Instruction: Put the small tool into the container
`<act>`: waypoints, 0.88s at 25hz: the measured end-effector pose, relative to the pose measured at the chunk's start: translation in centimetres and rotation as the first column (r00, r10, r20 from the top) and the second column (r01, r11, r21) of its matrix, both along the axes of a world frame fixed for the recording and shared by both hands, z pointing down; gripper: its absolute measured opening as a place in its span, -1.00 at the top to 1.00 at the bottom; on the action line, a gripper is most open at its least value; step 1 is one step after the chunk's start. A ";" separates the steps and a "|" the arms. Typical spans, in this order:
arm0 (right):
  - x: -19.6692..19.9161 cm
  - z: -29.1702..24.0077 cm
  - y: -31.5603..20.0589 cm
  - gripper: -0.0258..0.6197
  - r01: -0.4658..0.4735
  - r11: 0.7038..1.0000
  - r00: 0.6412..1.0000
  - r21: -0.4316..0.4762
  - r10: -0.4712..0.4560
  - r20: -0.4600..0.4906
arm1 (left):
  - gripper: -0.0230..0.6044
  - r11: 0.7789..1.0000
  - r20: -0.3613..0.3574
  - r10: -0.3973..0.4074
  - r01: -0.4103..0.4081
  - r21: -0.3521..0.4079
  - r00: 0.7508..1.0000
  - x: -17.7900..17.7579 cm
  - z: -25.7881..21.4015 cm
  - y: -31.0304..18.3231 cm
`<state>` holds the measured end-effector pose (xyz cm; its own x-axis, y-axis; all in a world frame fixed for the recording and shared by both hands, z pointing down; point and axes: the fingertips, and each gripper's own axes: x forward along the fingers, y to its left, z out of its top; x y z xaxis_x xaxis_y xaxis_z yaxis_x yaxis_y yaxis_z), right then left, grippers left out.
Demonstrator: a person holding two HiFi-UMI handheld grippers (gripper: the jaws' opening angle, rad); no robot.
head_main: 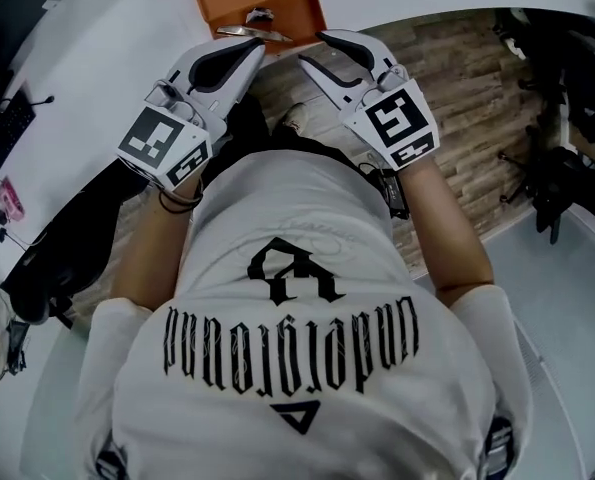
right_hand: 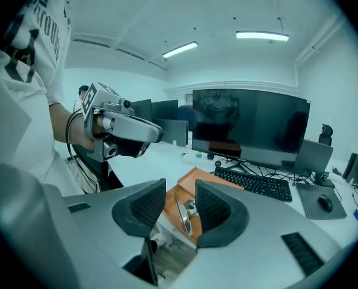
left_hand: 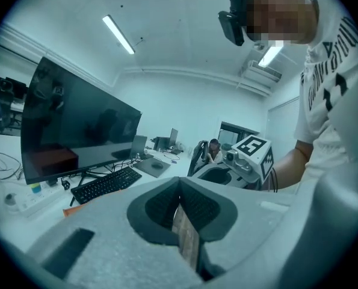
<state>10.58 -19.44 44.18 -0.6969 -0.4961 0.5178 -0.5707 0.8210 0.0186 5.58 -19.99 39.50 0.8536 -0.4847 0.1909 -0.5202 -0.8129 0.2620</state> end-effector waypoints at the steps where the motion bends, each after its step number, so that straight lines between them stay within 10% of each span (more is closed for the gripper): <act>1: 0.1 -0.4 0.2 0.45 -0.005 1.000 1.000 0.006 0.005 0.007 | 0.88 1.000 0.001 -0.002 0.002 0.011 1.000 0.0 -0.4 0.3; 22: 4.1 -7.8 3.8 0.59 -0.073 0.991 0.992 0.112 0.061 0.108 | 0.88 0.990 0.055 -0.042 0.034 0.140 0.998 -1.0 -6.5 4.5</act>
